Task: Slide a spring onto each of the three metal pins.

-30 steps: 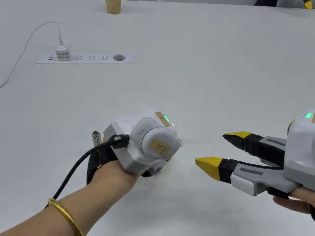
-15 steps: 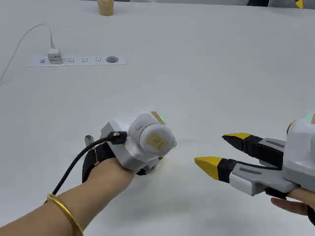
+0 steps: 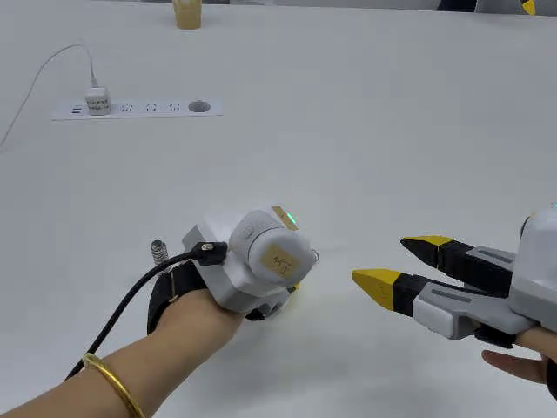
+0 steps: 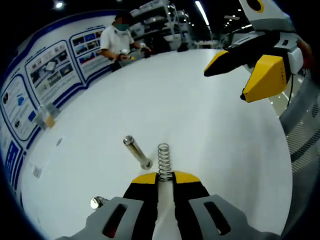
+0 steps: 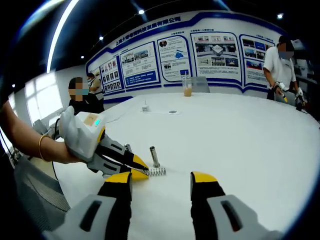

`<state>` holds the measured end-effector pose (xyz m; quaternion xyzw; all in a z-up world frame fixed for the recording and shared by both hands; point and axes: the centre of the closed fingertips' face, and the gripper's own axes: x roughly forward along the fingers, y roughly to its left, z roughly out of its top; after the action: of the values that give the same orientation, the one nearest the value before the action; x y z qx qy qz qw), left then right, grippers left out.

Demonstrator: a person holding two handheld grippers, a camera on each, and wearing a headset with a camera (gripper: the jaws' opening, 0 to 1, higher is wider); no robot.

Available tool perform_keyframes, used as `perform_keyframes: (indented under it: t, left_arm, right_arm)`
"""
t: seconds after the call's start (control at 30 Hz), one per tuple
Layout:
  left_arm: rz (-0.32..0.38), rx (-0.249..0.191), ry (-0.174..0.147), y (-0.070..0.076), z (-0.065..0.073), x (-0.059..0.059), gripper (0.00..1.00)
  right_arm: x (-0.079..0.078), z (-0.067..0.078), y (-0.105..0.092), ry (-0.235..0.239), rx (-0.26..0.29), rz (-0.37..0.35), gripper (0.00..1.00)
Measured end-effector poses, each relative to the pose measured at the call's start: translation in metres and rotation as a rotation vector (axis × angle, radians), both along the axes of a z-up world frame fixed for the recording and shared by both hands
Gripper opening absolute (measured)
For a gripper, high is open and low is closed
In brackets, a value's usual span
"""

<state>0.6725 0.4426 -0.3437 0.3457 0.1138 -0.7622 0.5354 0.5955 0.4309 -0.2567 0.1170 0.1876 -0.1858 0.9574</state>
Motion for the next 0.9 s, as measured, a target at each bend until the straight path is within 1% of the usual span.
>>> perform_keyframes:
  t: [0.03, 0.13, 0.17, 0.2, 0.23, 0.27, 0.3, 0.4, 0.47, 0.5, 0.57, 0.63, 0.67, 0.73, 0.77, 0.8, 0.83, 0.9]
  left_arm:
    - [0.004, 0.003, 0.008, 0.002, 0.0, 0.0, 0.1]
    - [0.032, 0.001, 0.052, 0.009, 0.002, 0.0, 0.1]
    - [0.034, 0.001, 0.056, 0.013, 0.003, 0.0, 0.1]
    - [0.034, 0.001, 0.054, 0.015, 0.005, 0.0, 0.1]
    - [0.031, -0.003, 0.046, 0.019, 0.007, 0.0, 0.1]
    - [0.025, -0.008, 0.045, 0.021, 0.009, 0.0, 0.1]
    - [0.022, -0.012, 0.048, 0.023, 0.012, -0.001, 0.1]
    - [0.02, -0.039, 0.058, 0.027, 0.022, 0.001, 0.1]
    - [0.028, -0.061, 0.071, 0.029, 0.03, 0.002, 0.1]
    - [0.034, -0.075, 0.089, 0.03, 0.035, 0.003, 0.1]
    - [0.045, -0.091, 0.114, 0.03, 0.042, 0.003, 0.1]
    - [0.059, -0.124, 0.15, 0.03, 0.053, 0.003, 0.1]
    - [0.06, -0.159, 0.19, 0.029, 0.063, 0.001, 0.1]
    - [0.067, -0.197, 0.258, 0.029, 0.075, -0.002, 0.1]
    - [0.064, -0.219, 0.286, 0.031, 0.082, -0.004, 0.1]
    - [0.06, -0.234, 0.287, 0.032, 0.086, -0.004, 0.1]
    - [0.053, -0.241, 0.275, 0.035, 0.09, -0.003, 0.1]
    - [0.048, -0.254, 0.272, 0.038, 0.095, -0.004, 0.1]
  right_arm:
    - [0.0, 0.001, 0.0, -0.008, 0.007, -0.008, 0.48]
    - [0.001, 0.005, -0.001, -0.045, 0.042, -0.029, 0.46]
    - [0.002, 0.008, -0.001, -0.069, 0.084, -0.051, 0.46]
    - [0.003, 0.009, -0.001, -0.082, 0.109, -0.062, 0.44]
    - [0.004, 0.011, -0.001, -0.108, 0.135, -0.07, 0.43]
    - [0.005, 0.013, -0.001, -0.126, 0.149, -0.074, 0.43]
    - [0.006, 0.014, -0.001, -0.133, 0.162, -0.075, 0.43]
    - [0.009, 0.015, 0.001, -0.132, 0.169, -0.073, 0.43]
    - [0.012, 0.017, 0.003, -0.133, 0.177, -0.069, 0.42]
    - [0.014, 0.018, 0.005, -0.133, 0.179, -0.063, 0.42]
    - [0.017, 0.019, 0.007, -0.133, 0.185, -0.058, 0.42]
    - [0.02, 0.021, 0.009, -0.14, 0.203, -0.051, 0.42]
    - [0.022, 0.023, 0.01, -0.149, 0.211, -0.05, 0.42]
    - [0.025, 0.026, 0.011, -0.167, 0.224, -0.047, 0.41]
    - [0.028, 0.029, 0.011, -0.182, 0.243, -0.049, 0.41]
    - [0.029, 0.031, 0.012, -0.192, 0.254, -0.048, 0.4]
    - [0.032, 0.034, 0.012, -0.21, 0.268, -0.043, 0.4]
    - [0.035, 0.039, 0.013, -0.232, 0.287, -0.035, 0.38]
